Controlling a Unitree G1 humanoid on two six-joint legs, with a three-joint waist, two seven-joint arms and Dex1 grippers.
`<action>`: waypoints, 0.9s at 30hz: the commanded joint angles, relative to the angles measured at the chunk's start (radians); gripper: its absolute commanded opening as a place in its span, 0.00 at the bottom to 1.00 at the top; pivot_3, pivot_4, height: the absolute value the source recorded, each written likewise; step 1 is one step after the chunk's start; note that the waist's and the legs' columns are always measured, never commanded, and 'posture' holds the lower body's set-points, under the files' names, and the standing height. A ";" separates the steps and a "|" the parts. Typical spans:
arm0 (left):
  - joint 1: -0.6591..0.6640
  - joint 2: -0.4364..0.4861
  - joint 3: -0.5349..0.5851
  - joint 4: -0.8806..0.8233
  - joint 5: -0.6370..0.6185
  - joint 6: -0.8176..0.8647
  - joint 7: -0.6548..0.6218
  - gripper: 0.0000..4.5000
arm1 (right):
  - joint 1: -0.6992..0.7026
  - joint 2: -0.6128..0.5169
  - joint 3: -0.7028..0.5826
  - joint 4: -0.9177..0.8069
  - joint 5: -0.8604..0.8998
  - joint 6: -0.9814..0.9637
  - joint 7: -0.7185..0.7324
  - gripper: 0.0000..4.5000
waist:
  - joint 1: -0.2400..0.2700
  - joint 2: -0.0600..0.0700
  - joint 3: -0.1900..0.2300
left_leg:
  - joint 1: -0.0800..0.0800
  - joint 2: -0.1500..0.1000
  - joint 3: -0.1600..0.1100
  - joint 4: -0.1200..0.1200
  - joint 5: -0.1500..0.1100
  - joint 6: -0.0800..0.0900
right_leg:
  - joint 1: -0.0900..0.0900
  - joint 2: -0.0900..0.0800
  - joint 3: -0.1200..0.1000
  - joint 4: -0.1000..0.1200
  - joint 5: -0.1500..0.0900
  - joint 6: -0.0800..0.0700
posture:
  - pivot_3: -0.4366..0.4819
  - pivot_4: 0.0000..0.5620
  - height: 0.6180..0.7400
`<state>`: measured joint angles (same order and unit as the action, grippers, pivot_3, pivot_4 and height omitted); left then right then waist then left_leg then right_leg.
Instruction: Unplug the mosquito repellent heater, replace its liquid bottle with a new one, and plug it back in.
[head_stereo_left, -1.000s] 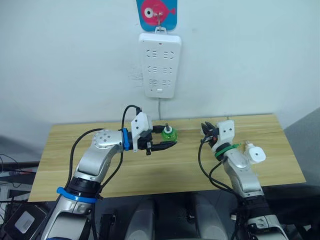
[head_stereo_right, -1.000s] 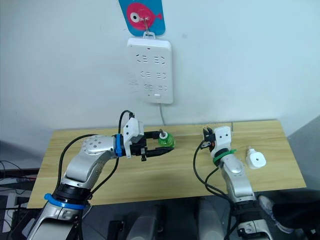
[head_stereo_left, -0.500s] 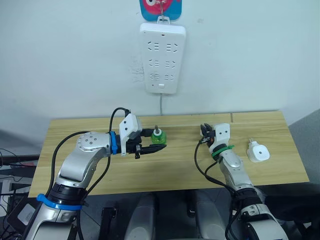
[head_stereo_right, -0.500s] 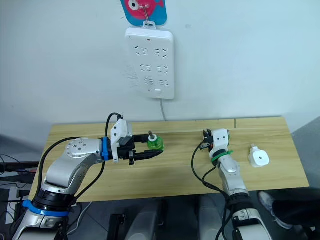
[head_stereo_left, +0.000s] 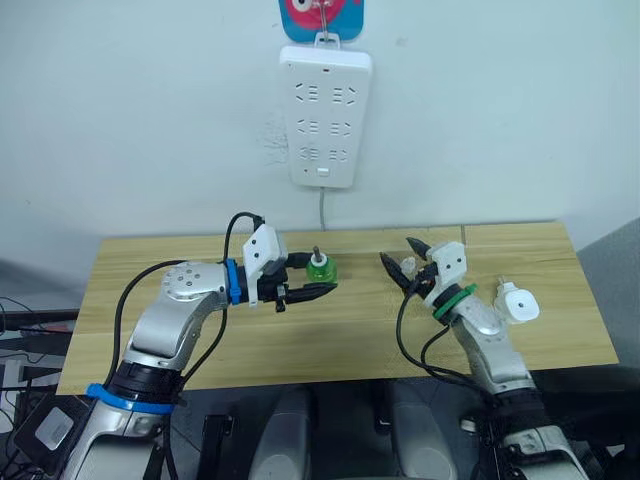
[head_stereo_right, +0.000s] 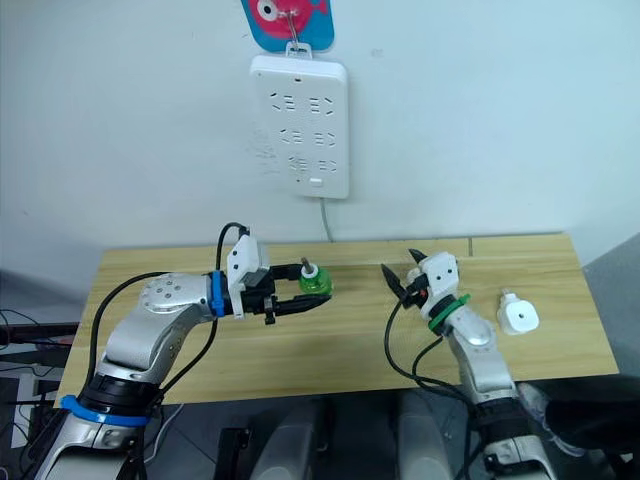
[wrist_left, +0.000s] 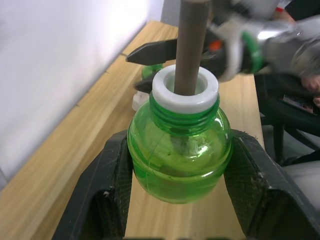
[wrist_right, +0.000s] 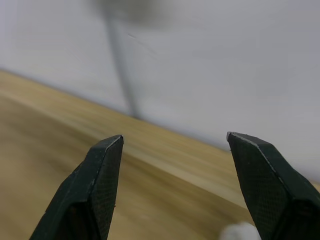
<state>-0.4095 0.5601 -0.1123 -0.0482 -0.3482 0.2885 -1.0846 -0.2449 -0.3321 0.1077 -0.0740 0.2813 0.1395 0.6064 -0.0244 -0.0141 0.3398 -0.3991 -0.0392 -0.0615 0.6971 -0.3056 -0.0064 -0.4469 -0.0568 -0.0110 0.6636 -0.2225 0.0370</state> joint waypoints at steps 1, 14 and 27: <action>-0.020 -0.006 -0.003 0.019 0.006 -0.061 -0.032 0.50 | -0.008 -0.111 0.008 -0.238 0.165 0.241 0.129 0.76 | 0.001 -0.001 -0.002 | 0.000 0.000 0.000 0.000 0.000 0.000 | 0.000 0.000 0.000 0.000 0.000 0.000 | 0.52 0.45 1.00; -0.045 -0.056 -0.044 0.031 0.014 -0.103 -0.048 0.50 | -0.206 -0.071 0.121 -0.343 0.220 0.494 0.086 0.76 | 0.012 -0.008 -0.055 | -0.001 -0.001 -0.002 0.000 0.000 -0.001 | 0.000 0.000 -0.001 -0.001 0.000 0.000 | 0.53 0.35 1.00; -0.043 -0.051 -0.041 0.002 0.004 -0.069 -0.051 0.50 | -0.224 -0.036 0.171 -0.259 0.086 0.382 0.107 0.34 | 0.023 -0.009 -0.056 | -0.001 -0.002 -0.002 0.000 0.000 -0.001 | 0.000 0.000 -0.002 -0.001 0.000 0.000 | 0.54 0.40 1.00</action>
<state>-0.4501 0.5091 -0.1540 0.0021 -0.3287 0.2324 -1.1243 -0.4620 -0.3729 0.2807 -0.3173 0.3735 0.5352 0.7135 -0.0018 -0.0227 0.2834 -0.3997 -0.0407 -0.0635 0.6970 -0.3052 -0.0073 -0.4469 -0.0570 -0.0130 0.6629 -0.2225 0.0369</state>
